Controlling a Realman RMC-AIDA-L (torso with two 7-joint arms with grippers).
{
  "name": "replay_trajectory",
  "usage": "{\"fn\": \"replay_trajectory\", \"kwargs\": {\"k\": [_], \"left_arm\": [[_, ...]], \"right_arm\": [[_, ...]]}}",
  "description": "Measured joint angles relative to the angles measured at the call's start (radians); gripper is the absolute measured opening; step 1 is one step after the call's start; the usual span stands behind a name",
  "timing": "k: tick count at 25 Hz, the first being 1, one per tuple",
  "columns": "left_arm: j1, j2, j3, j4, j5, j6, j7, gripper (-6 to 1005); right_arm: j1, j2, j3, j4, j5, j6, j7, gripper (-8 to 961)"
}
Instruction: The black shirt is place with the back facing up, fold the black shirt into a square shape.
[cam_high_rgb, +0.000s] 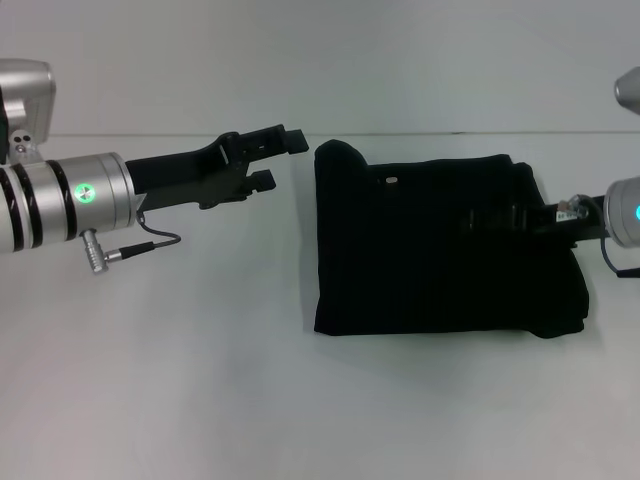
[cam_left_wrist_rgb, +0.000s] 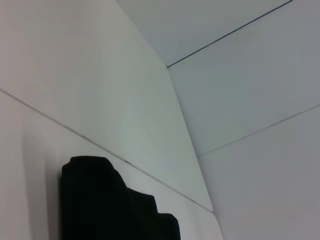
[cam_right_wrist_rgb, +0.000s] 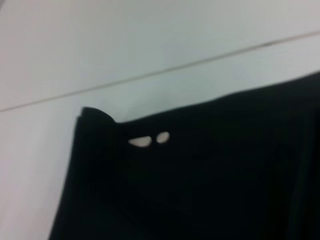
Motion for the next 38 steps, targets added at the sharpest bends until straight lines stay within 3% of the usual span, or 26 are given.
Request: {"fn": "replay_trajectory", "kwargs": {"k": [8, 20, 29, 35, 37, 38], "left_arm": [[-0.001, 0.000, 0.000, -0.001, -0.002, -0.003, 0.000, 891], [-0.005, -0.001, 0.000, -0.013, -0.017, -0.012, 0.000, 891], [-0.003, -0.002, 0.000, -0.013, -0.038, -0.012, 0.000, 891], [-0.002, -0.002, 0.000, -0.013, -0.039, -0.014, 0.000, 892], [-0.002, -0.002, 0.000, -0.013, -0.039, -0.014, 0.000, 892], [-0.002, -0.002, 0.000, -0.013, -0.039, -0.015, 0.000, 892]], "right_arm": [[-0.008, 0.003, 0.000, 0.006, -0.006, 0.009, -0.003, 934], [0.007, 0.036, -0.003, 0.007, -0.004, 0.042, -0.030, 932], [-0.004, 0.023, -0.001, -0.008, -0.003, 0.045, 0.020, 931], [0.002, 0.025, -0.003, -0.008, -0.006, 0.057, 0.019, 721], [0.004, 0.025, -0.003, -0.007, -0.006, 0.062, 0.022, 477], [0.004, 0.025, -0.003, -0.007, -0.006, 0.063, 0.022, 442]]}}
